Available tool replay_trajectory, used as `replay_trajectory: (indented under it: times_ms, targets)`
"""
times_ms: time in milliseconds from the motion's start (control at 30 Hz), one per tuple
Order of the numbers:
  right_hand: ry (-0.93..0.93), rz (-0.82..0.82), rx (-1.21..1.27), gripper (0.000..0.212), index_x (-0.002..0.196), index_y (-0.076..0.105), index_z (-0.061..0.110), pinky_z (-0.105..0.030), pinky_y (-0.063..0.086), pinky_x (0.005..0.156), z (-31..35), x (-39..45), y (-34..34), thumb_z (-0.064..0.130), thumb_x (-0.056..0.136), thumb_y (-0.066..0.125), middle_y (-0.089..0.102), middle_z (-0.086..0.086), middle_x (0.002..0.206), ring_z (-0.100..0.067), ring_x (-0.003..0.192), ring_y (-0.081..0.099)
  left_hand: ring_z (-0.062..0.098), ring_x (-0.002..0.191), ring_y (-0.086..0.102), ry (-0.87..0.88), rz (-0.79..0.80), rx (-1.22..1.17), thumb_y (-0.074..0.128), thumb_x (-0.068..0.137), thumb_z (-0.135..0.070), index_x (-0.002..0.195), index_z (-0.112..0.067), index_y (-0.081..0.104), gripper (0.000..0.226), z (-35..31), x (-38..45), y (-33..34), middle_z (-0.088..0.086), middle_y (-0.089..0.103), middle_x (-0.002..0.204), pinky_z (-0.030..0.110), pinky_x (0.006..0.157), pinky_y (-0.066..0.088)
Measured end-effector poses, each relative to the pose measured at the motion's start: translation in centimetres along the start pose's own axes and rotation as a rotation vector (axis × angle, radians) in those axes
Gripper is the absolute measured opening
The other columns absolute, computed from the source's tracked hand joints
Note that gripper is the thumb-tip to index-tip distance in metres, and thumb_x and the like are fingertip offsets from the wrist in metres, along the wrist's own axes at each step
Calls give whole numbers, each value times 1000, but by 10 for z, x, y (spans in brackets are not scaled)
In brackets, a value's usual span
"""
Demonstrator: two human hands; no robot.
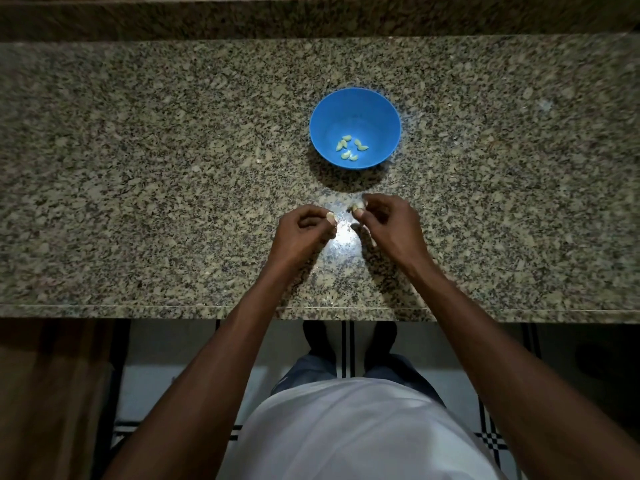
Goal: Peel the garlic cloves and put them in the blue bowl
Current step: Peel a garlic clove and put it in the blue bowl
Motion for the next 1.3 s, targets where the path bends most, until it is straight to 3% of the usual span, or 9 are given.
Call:
replay_trajectory:
  times_ms: [100,267,367,533,667,933,1033,1133,1300]
  targets:
    - [-106,-33,-58,36,132,71,7,-2,49,71,16,-3,-1,23,100,72,66,-7,121,-2,93,65,34,87,78,-7,22,-75,79,91,-8,106,2,70,20,-3,-4,2,20,78,87,45,83,65]
    - [73,139,153,22,110,83,17,-45,65,86,2,-7,22,31,95,77,81,3,100,-11,92,78,30,91,77,66,46,-51,82,91,-16,104,-2,73,22,-8,-4,5,17,78,94,45,86,64]
    - [166,218,251,19,107,83,13,-42,65,87,-3,-9,33,25,93,80,82,-2,95,-17,91,79,22,93,76,115,31,21,83,90,-24,101,-8,75,21,-13,-4,3,8,78,96,39,84,64]
    - [414,345,531,17,106,79,-3,-28,61,80,-20,-16,52,8,93,77,76,-26,106,-21,86,72,18,86,74,126,22,134,79,90,-10,97,-10,75,8,-11,1,3,7,76,92,37,77,64]
    - [542,397,648,19,110,77,-6,-25,62,79,-27,-19,57,2,92,76,78,-20,106,-18,90,75,3,76,68,142,26,226,77,90,-4,97,-10,74,9,-16,0,6,3,74,89,23,68,58]
    - [556,375,697,13,104,77,-4,-27,64,82,-24,-16,52,-4,91,73,79,-18,97,-23,88,76,14,91,75,123,40,205,82,86,-10,99,-16,77,16,-16,3,4,-2,78,95,34,78,64]
    - [413,290,538,15,103,78,-2,-38,66,84,-22,-9,39,0,89,79,80,-19,94,-33,90,77,10,90,75,145,46,238,80,86,-3,109,-16,78,27,-21,2,5,-2,78,99,27,76,63]
    - [218,306,173,15,100,81,8,-45,65,86,-17,-3,35,8,85,85,81,-8,87,-23,84,80,3,90,72,155,-8,323,77,87,2,113,-19,78,34,-20,7,0,-5,76,100,23,78,62]
    - [61,189,-132,7,97,83,14,-34,65,83,-6,0,17,14,90,79,80,3,87,-5,77,76,-5,86,68,196,-172,407,68,93,-2,108,-18,77,24,-28,16,-11,-7,76,99,20,79,59]
Point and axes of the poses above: each hand's wrist, its own x-axis towards the middle knuckle, its own y-axis out of the palm, z = x × y, the point moved 10 cm from there along x, towards the middle knuckle
